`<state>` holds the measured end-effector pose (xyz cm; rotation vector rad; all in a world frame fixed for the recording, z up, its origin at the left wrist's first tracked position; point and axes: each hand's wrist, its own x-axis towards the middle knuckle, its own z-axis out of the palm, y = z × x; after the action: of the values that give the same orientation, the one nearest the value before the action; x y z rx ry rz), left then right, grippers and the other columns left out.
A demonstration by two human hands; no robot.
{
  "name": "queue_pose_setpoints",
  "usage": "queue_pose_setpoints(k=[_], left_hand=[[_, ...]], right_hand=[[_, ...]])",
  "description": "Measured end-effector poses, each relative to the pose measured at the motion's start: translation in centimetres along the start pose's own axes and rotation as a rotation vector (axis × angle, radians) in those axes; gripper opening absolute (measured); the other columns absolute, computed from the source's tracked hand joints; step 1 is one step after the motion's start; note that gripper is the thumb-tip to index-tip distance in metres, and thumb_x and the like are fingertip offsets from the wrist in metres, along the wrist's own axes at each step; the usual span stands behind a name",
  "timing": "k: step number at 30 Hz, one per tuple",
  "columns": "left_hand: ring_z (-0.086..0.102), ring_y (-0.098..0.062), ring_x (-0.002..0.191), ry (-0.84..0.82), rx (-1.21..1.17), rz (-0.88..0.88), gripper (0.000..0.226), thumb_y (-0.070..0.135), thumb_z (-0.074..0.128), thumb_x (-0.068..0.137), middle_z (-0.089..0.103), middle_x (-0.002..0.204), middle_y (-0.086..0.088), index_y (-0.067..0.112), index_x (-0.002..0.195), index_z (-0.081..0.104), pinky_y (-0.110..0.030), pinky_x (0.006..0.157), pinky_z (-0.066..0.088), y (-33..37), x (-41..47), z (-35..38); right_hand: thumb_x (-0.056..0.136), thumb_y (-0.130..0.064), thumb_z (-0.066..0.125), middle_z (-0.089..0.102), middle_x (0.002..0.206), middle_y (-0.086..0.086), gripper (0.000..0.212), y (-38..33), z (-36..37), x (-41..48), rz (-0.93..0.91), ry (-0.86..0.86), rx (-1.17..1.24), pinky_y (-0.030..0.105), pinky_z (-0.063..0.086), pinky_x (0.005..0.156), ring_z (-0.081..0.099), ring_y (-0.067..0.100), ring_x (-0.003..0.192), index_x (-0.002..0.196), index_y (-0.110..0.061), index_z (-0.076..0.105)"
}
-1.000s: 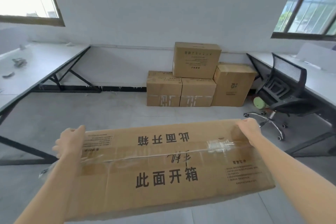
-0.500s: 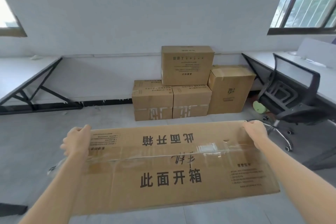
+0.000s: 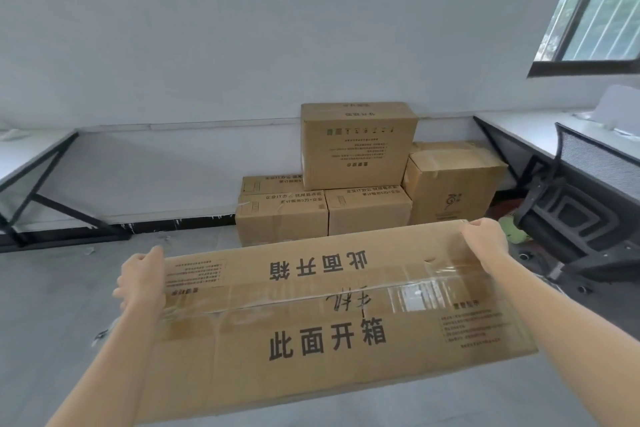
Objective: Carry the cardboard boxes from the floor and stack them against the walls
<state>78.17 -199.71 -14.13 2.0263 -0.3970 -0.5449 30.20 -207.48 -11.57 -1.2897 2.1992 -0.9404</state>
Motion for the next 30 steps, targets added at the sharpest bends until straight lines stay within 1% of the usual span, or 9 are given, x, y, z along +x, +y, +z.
queue_pose_setpoints(k=[3, 6, 9, 13, 15, 17, 21, 26, 30], left_hand=[[0.034, -0.034, 0.121, -0.035, -0.035, -0.022, 0.025, 0.03, 0.045, 0.087, 0.052, 0.12, -0.024, 0.009, 0.097, 0.053, -0.045, 0.095, 0.033, 2.7, 4.5, 4.0], [0.033, -0.034, 0.122, -0.07, -0.054, -0.02, 0.024, 0.031, 0.047, 0.086, 0.051, 0.122, -0.024, 0.01, 0.096, 0.055, -0.045, 0.097, 0.033, 6.3, 8.9, 7.7], [0.034, -0.035, 0.123, -0.078, -0.036, 0.025, 0.027, 0.028, 0.046, 0.087, 0.05, 0.126, -0.023, 0.006, 0.101, 0.055, -0.042, 0.098, 0.032, 10.1, 12.6, 11.6], [0.033, -0.036, 0.125, -0.093, 0.015, 0.036, 0.041, 0.031, 0.047, 0.087, 0.047, 0.13, -0.023, 0.002, 0.115, 0.056, -0.045, 0.1, 0.032, 13.2, 15.9, 17.1], [0.033, -0.035, 0.124, -0.122, 0.004, 0.042, 0.038, 0.032, 0.047, 0.087, 0.048, 0.128, -0.023, 0.002, 0.108, 0.057, -0.046, 0.1, 0.032, 14.2, 16.7, 20.2], [0.033, -0.034, 0.123, -0.149, -0.003, 0.042, 0.031, 0.033, 0.047, 0.088, 0.051, 0.122, -0.021, 0.005, 0.099, 0.056, -0.046, 0.099, 0.032, 15.4, 17.3, 23.7], [0.039, -0.037, 0.116, -0.213, -0.006, 0.042, 0.026, 0.035, 0.046, 0.086, 0.055, 0.104, -0.019, 0.011, 0.078, 0.053, -0.049, 0.096, 0.036, 18.3, 17.5, 31.1], [0.05, -0.038, 0.104, -0.2, 0.043, 0.028, 0.022, 0.037, 0.045, 0.08, 0.059, 0.092, -0.017, 0.017, 0.071, 0.049, -0.044, 0.083, 0.043, 22.5, 17.8, 39.3], [0.056, -0.036, 0.084, -0.188, 0.04, 0.064, 0.026, 0.041, 0.043, 0.074, 0.054, 0.077, -0.011, 0.016, 0.068, 0.047, -0.045, 0.079, 0.046, 26.5, 17.9, 44.8]], right_hand=[[0.093, -0.022, 0.049, 0.058, 0.086, 0.015, 0.025, -2.7, 2.8, 3.6, 0.021, 0.025, 0.003, 0.038, 0.046, 0.075, 0.053, 0.032, 0.081, 0.082, -0.002, 0.059], [0.094, -0.02, 0.047, 0.059, 0.093, 0.017, 0.026, -5.5, 5.1, 7.6, 0.054, 0.059, -0.013, 0.039, 0.047, 0.078, 0.051, 0.031, 0.081, 0.097, 0.003, 0.061], [0.094, -0.019, 0.047, 0.063, 0.098, 0.024, 0.031, -7.9, 6.6, 10.9, 0.067, 0.121, -0.022, 0.041, 0.047, 0.08, 0.049, 0.029, 0.078, 0.098, 0.008, 0.063], [0.093, -0.016, 0.048, 0.063, 0.098, 0.029, 0.033, -8.7, 8.1, 14.1, 0.123, 0.133, -0.011, 0.046, 0.047, 0.085, 0.05, 0.031, 0.077, 0.099, 0.013, 0.062], [0.094, -0.014, 0.047, 0.061, 0.106, 0.032, 0.034, -8.5, 8.7, 16.1, 0.153, 0.14, 0.0, 0.048, 0.046, 0.088, 0.057, 0.042, 0.09, 0.103, 0.016, 0.06], [0.094, -0.014, 0.047, 0.061, 0.105, 0.032, 0.033, -7.9, 9.1, 18.7, 0.185, 0.151, 0.002, 0.048, 0.045, 0.089, 0.056, 0.045, 0.098, 0.105, 0.015, 0.059], [0.093, -0.018, 0.049, 0.06, 0.089, 0.026, 0.034, -6.6, 9.6, 26.3, 0.241, 0.173, 0.018, 0.046, 0.048, 0.083, 0.05, 0.031, 0.078, 0.103, 0.011, 0.062], [0.09, -0.022, 0.051, 0.062, 0.108, 0.019, 0.03, -6.9, 10.1, 37.2, 0.279, 0.143, 0.05, 0.038, 0.045, 0.081, 0.056, 0.039, 0.098, 0.107, -0.001, 0.065], [0.09, -0.023, 0.052, 0.063, 0.106, 0.019, 0.031, -8.1, 9.6, 45.1, 0.259, 0.111, 0.078, 0.042, 0.046, 0.086, 0.057, 0.039, 0.099, 0.108, -0.001, 0.062]])
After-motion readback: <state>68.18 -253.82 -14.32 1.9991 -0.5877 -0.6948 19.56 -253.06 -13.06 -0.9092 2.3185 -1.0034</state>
